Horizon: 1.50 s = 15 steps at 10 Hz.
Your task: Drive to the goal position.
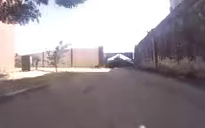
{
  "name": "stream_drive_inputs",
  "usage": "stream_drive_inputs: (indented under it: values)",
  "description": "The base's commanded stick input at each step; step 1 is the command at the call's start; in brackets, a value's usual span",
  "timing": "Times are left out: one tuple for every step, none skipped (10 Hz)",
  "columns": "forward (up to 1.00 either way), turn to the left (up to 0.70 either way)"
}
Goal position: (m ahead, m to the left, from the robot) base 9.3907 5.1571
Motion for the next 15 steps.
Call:
stream_drive_inputs:
  values:
    - [1.0, 0.0]
    - [1.0, 0.0]
    - [1.0, 0.0]
    - [1.0, 0.0]
    - [1.0, 0.0]
    - [1.0, 0.0]
    - [1.0, 0.0]
    - [1.0, 0.0]
    - [1.0, 0.0]
    - [1.0, 0.0]
    - [1.0, 0.0]
    - [1.0, 0.0]
    - [1.0, 0.0]
    - [1.0, 0.0]
    - [1.0, 0.0]
